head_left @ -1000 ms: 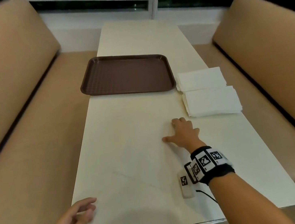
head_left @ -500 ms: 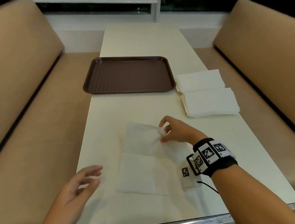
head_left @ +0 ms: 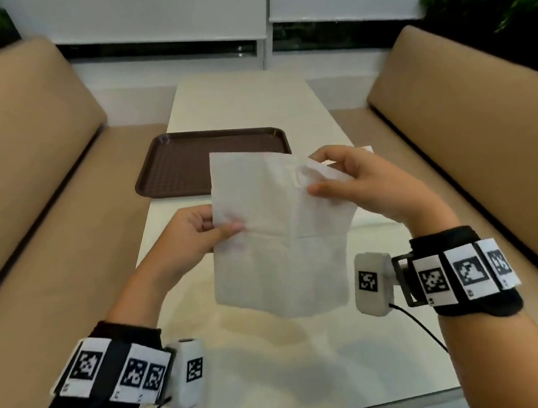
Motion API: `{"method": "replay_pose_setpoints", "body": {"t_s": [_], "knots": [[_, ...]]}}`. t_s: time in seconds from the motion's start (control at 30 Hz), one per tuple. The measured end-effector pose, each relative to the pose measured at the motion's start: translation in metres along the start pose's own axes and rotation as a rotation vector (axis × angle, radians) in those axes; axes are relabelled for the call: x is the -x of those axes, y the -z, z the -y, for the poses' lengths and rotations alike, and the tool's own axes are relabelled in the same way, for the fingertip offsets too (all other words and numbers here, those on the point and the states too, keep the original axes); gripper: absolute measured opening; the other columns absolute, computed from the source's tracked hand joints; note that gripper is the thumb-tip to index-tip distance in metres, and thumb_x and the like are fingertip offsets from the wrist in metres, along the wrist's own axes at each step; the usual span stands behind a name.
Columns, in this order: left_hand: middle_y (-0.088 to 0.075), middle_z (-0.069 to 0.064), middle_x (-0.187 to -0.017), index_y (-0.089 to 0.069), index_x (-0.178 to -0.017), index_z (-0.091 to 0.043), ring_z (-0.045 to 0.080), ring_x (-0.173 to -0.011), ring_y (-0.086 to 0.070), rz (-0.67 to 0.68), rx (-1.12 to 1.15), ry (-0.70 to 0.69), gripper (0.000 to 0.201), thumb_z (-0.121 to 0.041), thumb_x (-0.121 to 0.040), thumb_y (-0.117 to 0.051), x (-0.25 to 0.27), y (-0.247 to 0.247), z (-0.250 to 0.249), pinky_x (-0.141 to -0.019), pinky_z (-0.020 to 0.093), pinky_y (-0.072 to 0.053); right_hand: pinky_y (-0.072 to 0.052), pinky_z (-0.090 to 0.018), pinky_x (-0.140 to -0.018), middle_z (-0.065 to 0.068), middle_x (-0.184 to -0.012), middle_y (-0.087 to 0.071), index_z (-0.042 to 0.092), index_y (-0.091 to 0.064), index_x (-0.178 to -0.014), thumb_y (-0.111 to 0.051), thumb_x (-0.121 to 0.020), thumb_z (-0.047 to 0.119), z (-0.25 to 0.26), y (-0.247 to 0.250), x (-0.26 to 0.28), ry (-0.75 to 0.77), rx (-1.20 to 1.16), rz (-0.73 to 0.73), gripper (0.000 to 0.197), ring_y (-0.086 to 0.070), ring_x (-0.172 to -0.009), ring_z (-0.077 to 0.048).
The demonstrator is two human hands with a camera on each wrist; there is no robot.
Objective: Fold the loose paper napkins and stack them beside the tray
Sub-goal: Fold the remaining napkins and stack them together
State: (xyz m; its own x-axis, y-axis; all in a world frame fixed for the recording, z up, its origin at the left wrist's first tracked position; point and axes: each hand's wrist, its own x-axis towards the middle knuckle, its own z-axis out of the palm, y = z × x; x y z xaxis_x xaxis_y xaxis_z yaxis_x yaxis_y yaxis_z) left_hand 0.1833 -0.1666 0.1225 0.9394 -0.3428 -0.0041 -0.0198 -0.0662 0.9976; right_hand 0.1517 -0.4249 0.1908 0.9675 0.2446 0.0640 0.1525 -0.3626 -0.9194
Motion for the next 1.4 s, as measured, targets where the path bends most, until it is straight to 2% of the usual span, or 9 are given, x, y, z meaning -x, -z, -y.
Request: {"method": "replay_pose_setpoints", "body": {"t_s": [0.13,0.57,0.7,0.8,0.87,0.97,1.13,1.23,1.4], "knots": [[-0.076,-0.002,-0.09,-0.071,-0.094,-0.015,0.013,-0.082,-0.072,-0.091,0.127,-0.098,0.022,-0.02,-0.073,-0.067,-0.01,-0.005,-0.017,-0.066,0.023,-0.057,-0.056,-0.041,-0.082,-0.005,-0.107,-0.072,0.022,-0.055,-0.125,-0.076,-0.075,0.009,-0.033,0.007,0.016,-0.08,-0.181,-0.112,0.056,-0.069,-0.1,-0.023],[-0.072,0.002,-0.1,-0.048,-0.123,-0.022,0.014,-0.089,-0.069,-0.069,0.332,-0.082,0.059,-0.028,-0.069,-0.072,-0.014,-0.032,-0.037,-0.071,0.025,-0.055,-0.057,-0.028,-0.072,-0.007,-0.107,-0.072,0.007,-0.064,-0.114,-0.064,-0.081,0.015,-0.022,-0.023,0.015,-0.02,-0.576,-0.206,0.034,-0.069,-0.093,-0.02],[-0.056,-0.002,-0.112,-0.044,-0.112,-0.03,0.026,-0.111,-0.057,-0.228,0.081,-0.075,0.035,-0.011,-0.089,-0.062,-0.014,-0.05,-0.032,-0.089,0.039,-0.049,-0.053,-0.025,-0.061,-0.008,-0.095,-0.074,0.008,-0.065,-0.102,-0.069,-0.082,0.007,-0.018,-0.04,0.008,-0.053,-0.515,-0.251,0.02,-0.07,-0.084,-0.018],[-0.067,0.0,-0.119,-0.06,-0.118,-0.024,0.021,-0.115,-0.061,-0.067,0.273,0.03,0.036,-0.043,-0.099,-0.035,-0.004,-0.054,-0.04,-0.1,0.045,-0.046,-0.052,-0.024,-0.062,-0.009,-0.086,-0.072,0.004,-0.063,-0.095,-0.072,-0.081,0.008,-0.018,-0.046,0.006,-0.068,-0.454,-0.318,0.016,-0.069,-0.079,-0.02],[-0.068,0.003,-0.12,-0.059,-0.123,-0.019,0.019,-0.114,-0.063,0.026,0.451,0.067,0.061,-0.056,-0.095,-0.02,0.001,-0.052,-0.043,-0.098,0.04,-0.046,-0.056,-0.032,-0.069,-0.012,-0.087,-0.072,0.0,-0.061,-0.094,-0.073,-0.08,0.01,-0.019,-0.048,0.005,-0.076,-0.407,-0.356,0.021,-0.069,-0.081,-0.024],[-0.071,-0.002,-0.113,-0.061,-0.117,-0.024,0.016,-0.106,-0.066,0.026,0.38,0.022,0.044,-0.05,-0.09,-0.037,0.003,-0.053,-0.045,-0.087,0.032,-0.053,-0.057,-0.041,-0.079,-0.012,-0.094,-0.07,0.005,-0.06,-0.094,-0.078,-0.077,0.019,-0.019,-0.053,0.004,-0.096,-0.262,-0.394,0.028,-0.067,-0.087,-0.031],[-0.074,-0.008,-0.099,-0.066,-0.105,-0.026,0.008,-0.09,-0.07,0.066,0.038,-0.033,0.021,-0.026,-0.097,-0.047,0.005,-0.048,-0.049,-0.07,0.018,-0.054,-0.036,-0.02,-0.097,0.016,-0.123,-0.044,0.036,-0.036,-0.122,-0.081,-0.062,0.052,-0.004,-0.033,0.007,0.113,0.081,-0.581,0.077,-0.041,-0.12,-0.008],[-0.074,-0.003,-0.102,-0.067,-0.108,-0.022,0.013,-0.092,-0.069,0.23,-0.085,-0.011,0.023,-0.028,-0.096,-0.049,0.008,-0.043,-0.054,-0.075,0.022,-0.053,-0.031,-0.008,-0.097,0.018,-0.132,-0.047,0.038,-0.038,-0.128,-0.074,-0.065,0.062,0.022,-0.01,0.005,0.21,0.215,-0.37,0.076,-0.04,-0.124,0.005],[-0.073,0.004,-0.103,-0.068,-0.109,-0.018,0.021,-0.094,-0.069,0.31,-0.137,-0.031,0.021,-0.021,-0.096,-0.051,0.009,-0.042,-0.061,-0.079,0.032,-0.054,-0.046,-0.014,-0.077,0.012,-0.096,-0.069,0.024,-0.068,-0.1,-0.075,-0.075,0.041,0.048,-0.005,-0.009,0.143,0.335,-0.006,0.031,-0.062,-0.09,0.003]]}}
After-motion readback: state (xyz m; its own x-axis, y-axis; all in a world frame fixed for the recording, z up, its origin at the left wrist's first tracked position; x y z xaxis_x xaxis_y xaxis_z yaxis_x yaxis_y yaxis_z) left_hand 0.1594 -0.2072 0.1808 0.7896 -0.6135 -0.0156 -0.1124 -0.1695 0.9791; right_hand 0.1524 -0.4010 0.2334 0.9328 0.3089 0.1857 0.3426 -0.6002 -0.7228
